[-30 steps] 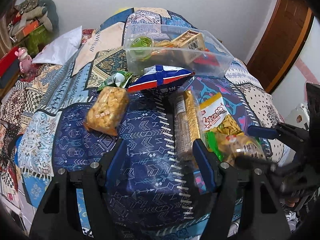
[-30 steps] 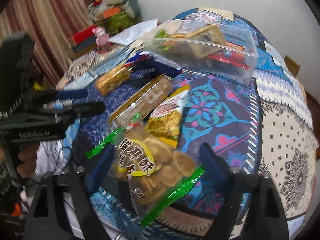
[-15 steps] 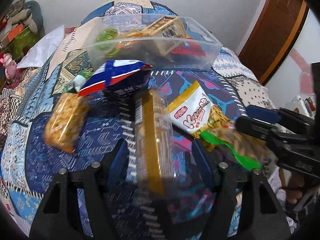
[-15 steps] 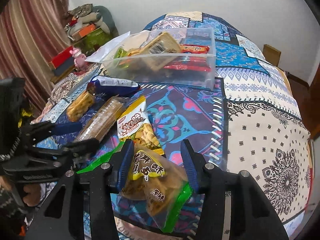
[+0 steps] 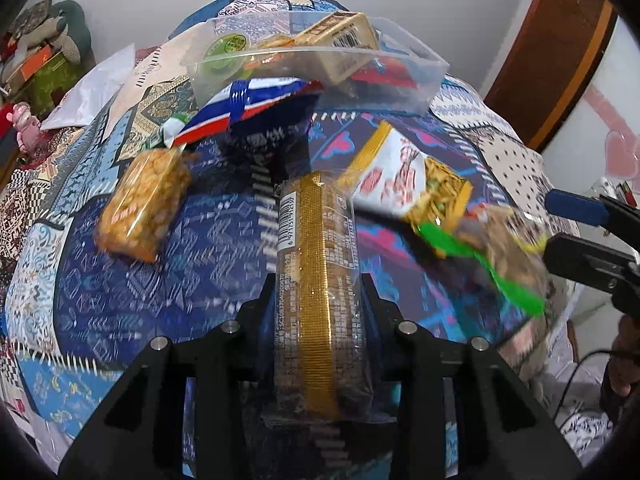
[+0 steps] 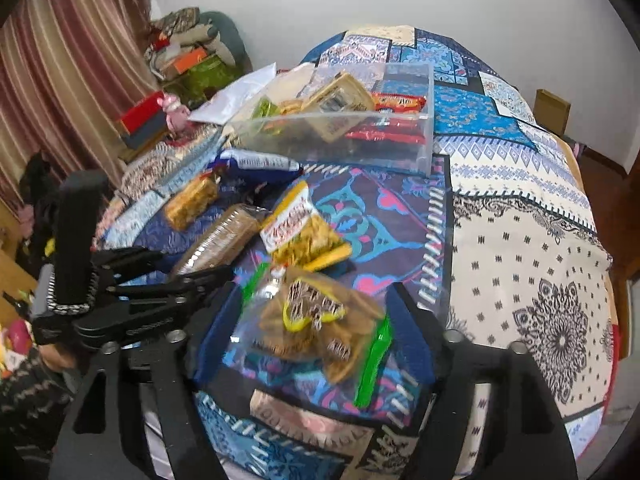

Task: Organize snacks
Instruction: 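Lift the cookie bag and biscuit pack and carry both over the clear box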

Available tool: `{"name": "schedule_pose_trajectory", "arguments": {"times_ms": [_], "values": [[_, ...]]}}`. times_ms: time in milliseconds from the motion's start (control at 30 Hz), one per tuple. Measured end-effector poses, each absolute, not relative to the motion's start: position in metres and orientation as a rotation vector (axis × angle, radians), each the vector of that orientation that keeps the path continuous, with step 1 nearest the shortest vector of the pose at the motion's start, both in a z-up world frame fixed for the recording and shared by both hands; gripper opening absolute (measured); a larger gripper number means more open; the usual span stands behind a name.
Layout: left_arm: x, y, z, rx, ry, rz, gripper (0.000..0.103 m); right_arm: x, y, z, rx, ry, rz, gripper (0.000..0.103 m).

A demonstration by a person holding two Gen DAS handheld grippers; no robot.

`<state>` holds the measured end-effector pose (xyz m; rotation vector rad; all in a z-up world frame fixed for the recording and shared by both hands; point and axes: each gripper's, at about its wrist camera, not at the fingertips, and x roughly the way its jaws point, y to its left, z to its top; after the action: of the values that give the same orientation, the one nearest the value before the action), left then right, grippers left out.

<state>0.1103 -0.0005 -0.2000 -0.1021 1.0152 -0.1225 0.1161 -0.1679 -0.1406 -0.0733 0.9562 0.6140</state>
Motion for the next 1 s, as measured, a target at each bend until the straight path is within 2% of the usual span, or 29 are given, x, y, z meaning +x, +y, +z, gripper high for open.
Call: {"name": "schedule_pose_trajectory", "arguments": {"times_ms": [67,233,367,500,533,600,633,667,733,833,867,1000], "values": [[0.104,0.0,-0.2,-0.102,1.018,-0.127,0.038,0.114,-0.166,-0.146,-0.089,0.963,0.601,0.087],[0.104,-0.002,-0.201,-0.082,1.022,-0.128,0.039,0.124,-0.159,-0.168,-0.088,1.041,0.593,0.087],[0.113,-0.003,-0.204,-0.074,1.021,-0.119,0.047,0.127,-0.156,-0.171,-0.088,1.028,0.59,0.089],[0.12,-0.005,-0.207,-0.078,0.998,-0.106,0.045,0.128,-0.157,-0.176,-0.06,1.036,0.61,0.088],[0.12,-0.007,-0.206,-0.063,0.988,-0.1,0.037,0.129,-0.16,-0.177,-0.042,1.039,0.614,0.085],[0.119,-0.011,-0.204,-0.045,0.983,-0.099,0.036,0.129,-0.164,-0.176,-0.011,1.037,0.623,0.075],[0.118,-0.012,-0.203,-0.046,0.982,-0.109,0.036,0.128,-0.165,-0.174,-0.009,1.03,0.614,0.061],[0.117,-0.013,-0.202,-0.046,0.982,-0.114,0.036,0.128,-0.168,-0.171,-0.003,1.026,0.607,0.053],[0.116,-0.014,-0.199,-0.05,0.975,-0.118,0.036,0.13,-0.172,-0.166,0.018,1.022,0.614,0.045],[0.113,-0.013,-0.19,-0.063,0.954,-0.122,0.036,0.128,-0.173,-0.16,0.027,1.001,0.643,0.017],[0.112,-0.012,-0.186,-0.068,0.948,-0.123,0.036,0.126,-0.172,-0.155,0.01,0.984,0.628,0.014],[0.107,-0.01,-0.175,-0.077,0.926,-0.126,0.036,0.123,-0.168,-0.146,-0.047,0.958,0.592,0.014]]}}
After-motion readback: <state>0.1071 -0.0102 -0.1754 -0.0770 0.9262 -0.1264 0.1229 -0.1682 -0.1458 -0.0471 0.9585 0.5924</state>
